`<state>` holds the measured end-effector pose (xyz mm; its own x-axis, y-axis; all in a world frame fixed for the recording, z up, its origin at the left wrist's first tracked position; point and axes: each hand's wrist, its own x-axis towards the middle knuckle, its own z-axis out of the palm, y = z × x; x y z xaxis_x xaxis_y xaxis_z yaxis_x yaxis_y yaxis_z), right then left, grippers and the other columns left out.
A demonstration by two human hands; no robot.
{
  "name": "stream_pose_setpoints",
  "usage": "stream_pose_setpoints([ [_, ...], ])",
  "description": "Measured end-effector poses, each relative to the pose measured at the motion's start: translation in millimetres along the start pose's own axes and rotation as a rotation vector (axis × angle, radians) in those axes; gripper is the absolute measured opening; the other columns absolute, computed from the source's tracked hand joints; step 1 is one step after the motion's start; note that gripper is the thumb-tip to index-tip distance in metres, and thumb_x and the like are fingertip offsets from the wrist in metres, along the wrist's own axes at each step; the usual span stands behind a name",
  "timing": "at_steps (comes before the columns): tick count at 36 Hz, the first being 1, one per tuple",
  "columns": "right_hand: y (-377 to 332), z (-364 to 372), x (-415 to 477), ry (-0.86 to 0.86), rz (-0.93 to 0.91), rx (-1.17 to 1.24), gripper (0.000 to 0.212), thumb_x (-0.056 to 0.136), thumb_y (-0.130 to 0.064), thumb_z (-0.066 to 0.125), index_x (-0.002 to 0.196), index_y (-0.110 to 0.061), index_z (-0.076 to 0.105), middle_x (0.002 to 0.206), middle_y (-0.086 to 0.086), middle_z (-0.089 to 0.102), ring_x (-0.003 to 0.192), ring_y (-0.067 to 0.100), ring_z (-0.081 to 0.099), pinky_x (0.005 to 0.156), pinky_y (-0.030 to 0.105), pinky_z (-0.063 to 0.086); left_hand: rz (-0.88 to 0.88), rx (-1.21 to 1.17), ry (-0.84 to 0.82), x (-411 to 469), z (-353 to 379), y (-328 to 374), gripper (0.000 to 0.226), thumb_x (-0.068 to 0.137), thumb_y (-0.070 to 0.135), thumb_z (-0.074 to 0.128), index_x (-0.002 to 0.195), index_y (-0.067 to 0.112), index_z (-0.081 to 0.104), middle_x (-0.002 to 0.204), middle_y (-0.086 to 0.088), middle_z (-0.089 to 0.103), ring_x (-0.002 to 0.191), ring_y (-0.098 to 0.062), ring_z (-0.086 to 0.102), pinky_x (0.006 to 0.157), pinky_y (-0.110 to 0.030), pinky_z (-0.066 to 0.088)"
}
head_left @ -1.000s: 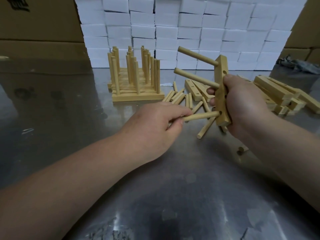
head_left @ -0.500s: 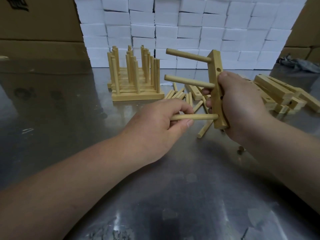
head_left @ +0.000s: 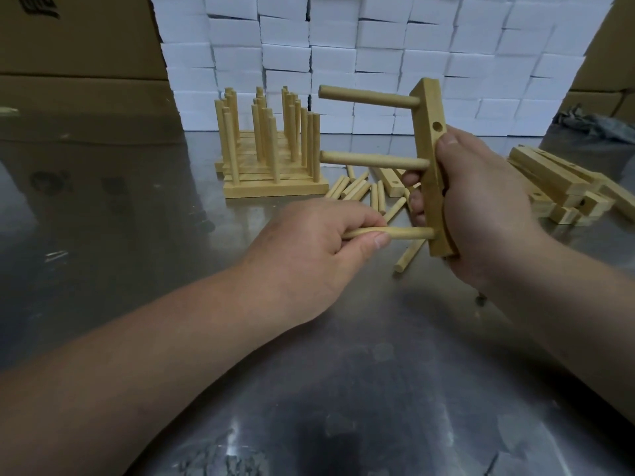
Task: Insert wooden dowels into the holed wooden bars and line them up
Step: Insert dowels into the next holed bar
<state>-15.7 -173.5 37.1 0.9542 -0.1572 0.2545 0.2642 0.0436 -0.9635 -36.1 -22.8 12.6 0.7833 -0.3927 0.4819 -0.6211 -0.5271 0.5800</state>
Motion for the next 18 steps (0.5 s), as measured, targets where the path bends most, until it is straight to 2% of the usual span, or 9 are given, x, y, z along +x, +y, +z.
stream_pose_setpoints([
  [4, -0.3, 0.5, -2.1, -0.005, -0.013, 0.029, 0.028, 0.101, -0.025, 0.032, 0.087, -0.026, 0.056, 0.06, -0.002, 0.056, 0.047, 0.011, 0.044, 0.046, 0.023, 0.038, -0.082, -0.079, 0.002, -1.3, 1.9, 2.7, 0.016, 0.084, 0.035, 0.052, 0.071, 0.035, 0.061, 0.058, 0.014, 0.049, 0.053, -0.001, 0.044, 0.048, -0.012, 0.033],
  [7, 0.3, 0.4, -2.3, 0.002, -0.03, 0.038, 0.025, 0.101, -0.025, 0.032, 0.103, -0.023, 0.057, 0.061, -0.001, 0.056, 0.047, 0.011, 0.044, 0.045, 0.024, 0.038, -0.154, -0.149, 0.012, -2.4, 1.5, 5.9, 0.017, 0.083, 0.034, 0.054, 0.068, 0.035, 0.061, 0.05, 0.014, 0.046, 0.048, 0.0, 0.042, 0.044, -0.008, 0.032],
  [10, 0.6, 0.7, -2.5, 0.009, -0.045, 0.04, 0.029, 0.101, -0.025, 0.032, 0.119, -0.02, 0.055, 0.061, -0.002, 0.057, 0.047, 0.01, 0.044, 0.045, 0.023, 0.039, -0.232, -0.2, 0.022, -1.2, -0.8, 8.5, 0.017, 0.08, 0.036, 0.056, 0.066, 0.034, 0.064, 0.053, 0.014, 0.048, 0.052, 0.003, 0.045, 0.044, -0.006, 0.033],
  [15, 3.0, 1.4, -3.5, 0.016, -0.078, 0.042, 0.026, 0.101, -0.025, 0.034, 0.114, -0.025, 0.056, 0.059, -0.003, 0.057, 0.045, 0.01, 0.045, 0.045, 0.02, 0.04, -0.308, -0.245, -0.044, 1.5, -4.5, 9.2, 0.019, 0.085, 0.035, 0.055, 0.07, 0.031, 0.066, 0.034, 0.022, 0.043, 0.038, 0.009, 0.043, 0.036, -0.006, 0.028],
  [18, 3.5, 0.2, -2.0, 0.015, -0.08, 0.02, 0.026, 0.101, -0.026, 0.033, 0.113, -0.023, 0.056, 0.06, -0.004, 0.057, 0.047, 0.01, 0.045, 0.046, 0.021, 0.04, -0.297, -0.195, -0.031, 2.5, -4.6, 8.1, 0.018, 0.081, 0.041, 0.055, 0.07, 0.033, 0.067, 0.043, 0.029, 0.048, 0.049, 0.016, 0.046, 0.042, -0.002, 0.031],
])
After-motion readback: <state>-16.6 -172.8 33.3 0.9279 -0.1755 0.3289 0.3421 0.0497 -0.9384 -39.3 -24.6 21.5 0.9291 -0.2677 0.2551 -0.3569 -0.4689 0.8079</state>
